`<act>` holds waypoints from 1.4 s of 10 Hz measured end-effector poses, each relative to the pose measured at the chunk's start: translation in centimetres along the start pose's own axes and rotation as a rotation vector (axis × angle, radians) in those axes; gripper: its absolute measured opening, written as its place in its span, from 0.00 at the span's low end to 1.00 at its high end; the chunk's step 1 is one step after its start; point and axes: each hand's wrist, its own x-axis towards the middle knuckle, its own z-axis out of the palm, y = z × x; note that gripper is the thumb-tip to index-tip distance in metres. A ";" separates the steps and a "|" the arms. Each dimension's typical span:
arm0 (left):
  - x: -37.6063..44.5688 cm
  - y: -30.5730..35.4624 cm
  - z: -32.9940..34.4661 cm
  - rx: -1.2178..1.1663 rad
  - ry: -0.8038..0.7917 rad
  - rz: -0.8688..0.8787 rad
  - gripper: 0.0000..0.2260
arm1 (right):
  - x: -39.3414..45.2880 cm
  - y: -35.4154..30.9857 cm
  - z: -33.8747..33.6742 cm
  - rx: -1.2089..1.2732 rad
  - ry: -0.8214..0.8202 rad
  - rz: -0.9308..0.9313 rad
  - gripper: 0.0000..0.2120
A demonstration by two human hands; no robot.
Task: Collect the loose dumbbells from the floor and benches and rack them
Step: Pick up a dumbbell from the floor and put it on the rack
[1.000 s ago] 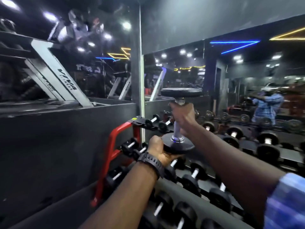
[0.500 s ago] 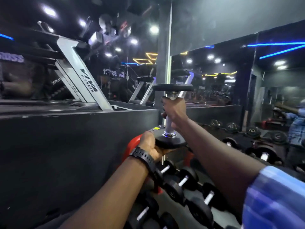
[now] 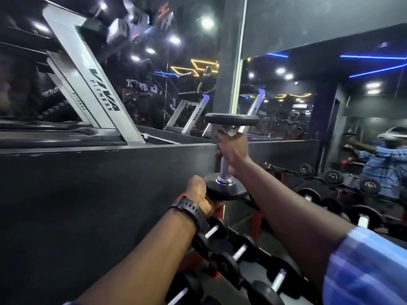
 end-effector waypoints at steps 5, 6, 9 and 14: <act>30.5 9.9 -2.2 0.078 -0.294 -0.126 0.24 | 23.3 16.3 11.6 -0.198 0.143 0.000 0.10; 36.6 10.9 -2.0 0.132 -0.243 -0.159 0.22 | 27.9 20.5 12.6 -0.194 0.179 0.040 0.10; 53.9 10.1 1.4 0.048 -0.417 -0.376 0.21 | 40.2 30.7 12.5 -0.228 0.371 0.200 0.13; 75.6 1.3 9.2 0.217 -0.431 -0.640 0.06 | 55.2 51.6 0.6 -0.242 0.523 0.661 0.12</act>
